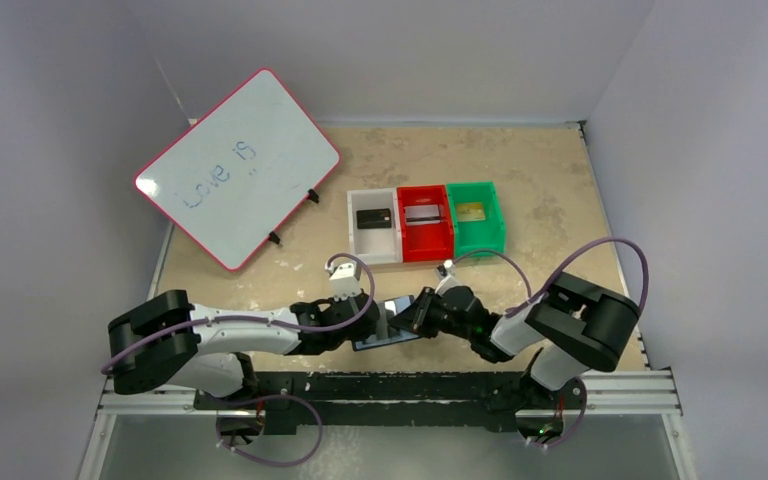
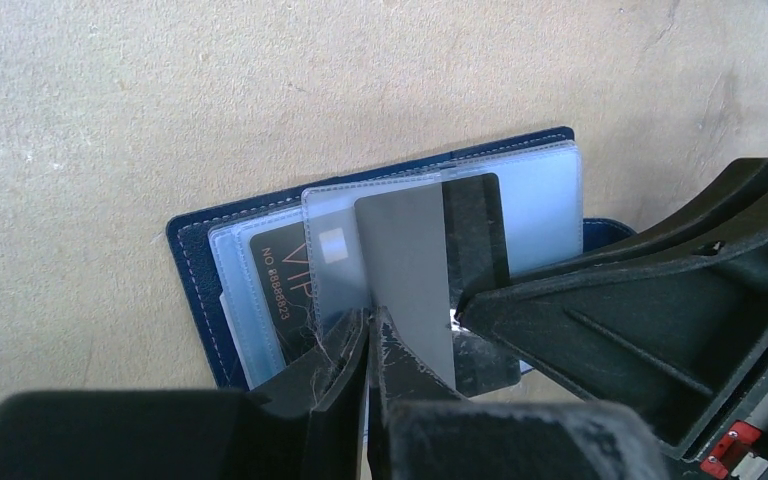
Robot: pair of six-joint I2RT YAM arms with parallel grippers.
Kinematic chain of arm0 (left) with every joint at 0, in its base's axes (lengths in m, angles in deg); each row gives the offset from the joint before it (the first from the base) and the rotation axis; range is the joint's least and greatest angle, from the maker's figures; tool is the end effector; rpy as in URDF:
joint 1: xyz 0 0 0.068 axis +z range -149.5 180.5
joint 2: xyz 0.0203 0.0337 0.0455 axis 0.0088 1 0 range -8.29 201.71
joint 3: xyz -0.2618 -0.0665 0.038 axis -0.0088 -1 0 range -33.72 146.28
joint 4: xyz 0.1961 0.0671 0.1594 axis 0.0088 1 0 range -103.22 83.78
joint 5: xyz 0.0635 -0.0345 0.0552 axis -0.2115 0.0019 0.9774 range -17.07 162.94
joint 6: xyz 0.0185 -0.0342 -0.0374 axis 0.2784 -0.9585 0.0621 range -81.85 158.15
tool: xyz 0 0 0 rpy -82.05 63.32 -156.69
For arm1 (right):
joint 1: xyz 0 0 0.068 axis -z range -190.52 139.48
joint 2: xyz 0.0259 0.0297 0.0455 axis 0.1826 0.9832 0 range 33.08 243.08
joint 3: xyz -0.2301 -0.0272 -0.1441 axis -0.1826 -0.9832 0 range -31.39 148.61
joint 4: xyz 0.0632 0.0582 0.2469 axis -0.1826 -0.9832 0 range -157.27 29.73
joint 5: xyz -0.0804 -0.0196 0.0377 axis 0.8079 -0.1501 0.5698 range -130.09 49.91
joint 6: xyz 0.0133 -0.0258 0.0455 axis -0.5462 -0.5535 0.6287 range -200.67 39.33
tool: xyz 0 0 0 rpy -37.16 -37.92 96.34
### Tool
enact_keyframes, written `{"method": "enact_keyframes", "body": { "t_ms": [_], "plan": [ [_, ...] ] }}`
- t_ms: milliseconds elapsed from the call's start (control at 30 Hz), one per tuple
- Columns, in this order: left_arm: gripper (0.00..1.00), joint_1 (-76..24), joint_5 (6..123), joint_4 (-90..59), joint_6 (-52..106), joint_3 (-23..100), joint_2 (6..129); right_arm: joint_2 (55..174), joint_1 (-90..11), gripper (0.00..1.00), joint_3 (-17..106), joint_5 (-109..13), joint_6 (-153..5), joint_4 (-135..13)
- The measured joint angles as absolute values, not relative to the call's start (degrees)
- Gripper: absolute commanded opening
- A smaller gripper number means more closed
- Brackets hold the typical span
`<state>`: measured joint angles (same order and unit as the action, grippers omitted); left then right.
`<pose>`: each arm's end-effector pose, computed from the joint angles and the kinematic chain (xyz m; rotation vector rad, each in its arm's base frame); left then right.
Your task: Take the credit cards out of the card holder
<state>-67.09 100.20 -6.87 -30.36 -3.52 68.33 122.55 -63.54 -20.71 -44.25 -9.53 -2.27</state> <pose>0.1047 -0.2112 0.1500 -0.2167 2.4153 -0.5360 0.1341 0.1824 0.1100 0.2988 2.2328 1.4113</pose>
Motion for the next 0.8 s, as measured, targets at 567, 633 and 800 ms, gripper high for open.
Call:
{"method": "enact_keyframes", "body": {
  "t_ms": [567,633,800],
  "plan": [
    [0.15,-67.1,100.6,-5.9,-30.3,-3.5,67.7,111.8,-62.2,0.00,-24.7,-42.6,-9.3,-6.7],
    [0.19,-67.1,100.6,-5.6,-30.2,-3.5,67.4,107.5,-62.2,0.00,-25.3,-41.8,-10.0,-9.0],
    [0.50,-67.1,100.8,-2.7,-29.7,-2.8,65.7,92.7,-62.2,0.00,-26.4,-38.7,-13.5,-17.0]
  ]
}}
